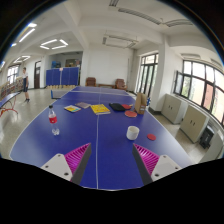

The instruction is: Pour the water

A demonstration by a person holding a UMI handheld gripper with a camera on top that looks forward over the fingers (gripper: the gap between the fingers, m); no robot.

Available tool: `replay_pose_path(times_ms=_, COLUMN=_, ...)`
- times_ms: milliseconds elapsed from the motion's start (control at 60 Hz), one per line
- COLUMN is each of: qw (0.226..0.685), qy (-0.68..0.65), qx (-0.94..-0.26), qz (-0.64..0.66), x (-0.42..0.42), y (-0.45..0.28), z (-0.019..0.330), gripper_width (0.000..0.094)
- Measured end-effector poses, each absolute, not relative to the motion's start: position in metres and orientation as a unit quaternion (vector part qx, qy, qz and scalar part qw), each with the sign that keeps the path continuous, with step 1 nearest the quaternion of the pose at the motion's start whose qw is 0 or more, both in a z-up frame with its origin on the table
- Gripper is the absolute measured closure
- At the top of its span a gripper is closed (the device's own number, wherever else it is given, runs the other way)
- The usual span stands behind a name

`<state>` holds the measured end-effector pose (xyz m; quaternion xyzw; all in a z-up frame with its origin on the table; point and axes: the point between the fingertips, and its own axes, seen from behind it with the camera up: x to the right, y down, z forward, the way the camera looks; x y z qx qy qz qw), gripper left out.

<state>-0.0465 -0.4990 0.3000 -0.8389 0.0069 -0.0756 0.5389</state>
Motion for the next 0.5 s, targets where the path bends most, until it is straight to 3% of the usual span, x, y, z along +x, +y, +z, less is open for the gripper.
replay_pose_path(times_ms=150, qw=0.531, qy=0.012, qx=-0.842, qz=-0.091, x=-0.030, y=-0.499, z=0.276, gripper_width=0.0082)
replay_pose_path(times_ms=283, qw=0.527, qy=0.007, qx=-0.845, qz=-0.095, x=-0.070, y=-0.478, z=0.240, gripper_width=0.0080)
replay_pose_path(times_ms=500, qw=0.492, qy=-0.028, qx=-0.867, qz=-0.072, x=-0.189, y=-0.464, z=0.152, gripper_width=0.0079)
